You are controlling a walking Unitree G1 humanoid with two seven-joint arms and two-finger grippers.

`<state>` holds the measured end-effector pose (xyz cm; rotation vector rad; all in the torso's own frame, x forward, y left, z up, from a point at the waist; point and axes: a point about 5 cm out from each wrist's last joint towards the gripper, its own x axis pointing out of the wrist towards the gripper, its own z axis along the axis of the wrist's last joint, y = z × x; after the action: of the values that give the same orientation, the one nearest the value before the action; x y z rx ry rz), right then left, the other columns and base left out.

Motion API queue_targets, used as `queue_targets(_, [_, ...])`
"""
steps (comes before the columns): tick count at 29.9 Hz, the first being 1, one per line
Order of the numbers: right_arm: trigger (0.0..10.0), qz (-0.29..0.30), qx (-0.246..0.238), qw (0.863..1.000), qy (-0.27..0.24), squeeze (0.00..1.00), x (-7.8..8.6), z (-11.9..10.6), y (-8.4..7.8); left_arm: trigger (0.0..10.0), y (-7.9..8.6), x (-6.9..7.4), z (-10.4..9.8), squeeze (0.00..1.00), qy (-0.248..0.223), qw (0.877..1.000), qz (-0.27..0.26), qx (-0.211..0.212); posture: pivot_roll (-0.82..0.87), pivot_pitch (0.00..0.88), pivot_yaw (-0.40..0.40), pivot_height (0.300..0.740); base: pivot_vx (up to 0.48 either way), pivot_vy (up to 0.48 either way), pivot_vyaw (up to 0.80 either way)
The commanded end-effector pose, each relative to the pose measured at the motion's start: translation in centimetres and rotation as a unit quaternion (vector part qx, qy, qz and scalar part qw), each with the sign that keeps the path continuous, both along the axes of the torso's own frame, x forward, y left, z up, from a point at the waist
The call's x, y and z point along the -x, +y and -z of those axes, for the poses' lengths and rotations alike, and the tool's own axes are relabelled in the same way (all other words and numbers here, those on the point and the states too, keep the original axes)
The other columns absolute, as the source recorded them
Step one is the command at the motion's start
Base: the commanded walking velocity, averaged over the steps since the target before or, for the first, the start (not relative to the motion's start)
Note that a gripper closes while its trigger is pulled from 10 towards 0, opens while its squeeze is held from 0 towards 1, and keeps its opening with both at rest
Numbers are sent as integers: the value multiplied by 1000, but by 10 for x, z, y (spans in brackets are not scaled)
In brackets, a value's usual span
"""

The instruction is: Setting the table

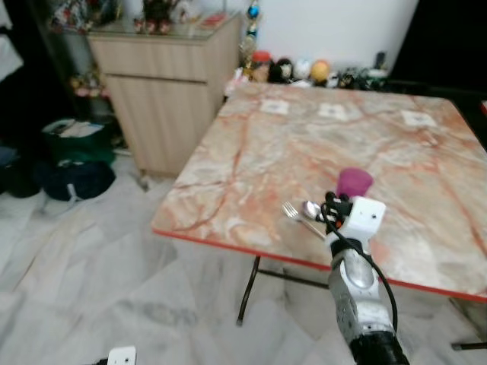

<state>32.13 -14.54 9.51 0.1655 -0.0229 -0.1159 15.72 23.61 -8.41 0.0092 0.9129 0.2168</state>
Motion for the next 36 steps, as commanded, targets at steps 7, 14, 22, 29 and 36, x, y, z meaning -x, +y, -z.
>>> queue_targets(7, [10000,-33,27,999,-26,0,-2,-11,7,10000,-2,0,1,0,3,1000,1,-6,-39,0,-20,740,164,0,0])
queue_targets(14, [10000,-65,63,995,-51,0,0,-18,12,10000,-2,0,1,0,3,1000,2,-7,-43,3,-21,740,0,0,0])
queue_targets(22, [10000,-166,109,976,-88,0,7,-35,2,10000,-2,1,1,0,4,1000,4,-10,-48,10,-19,740,0,0,0])
queue_targets(29, [10000,-279,197,939,-28,0,26,-31,-37,10000,-2,2,1,0,6,1000,6,-9,-56,14,-20,740,0,0,0])
queue_targets(36, [10000,-348,231,905,78,0,40,-10,-62,10000,-1,2,1,0,8,1000,9,-8,-58,12,-16,740,0,0,0])
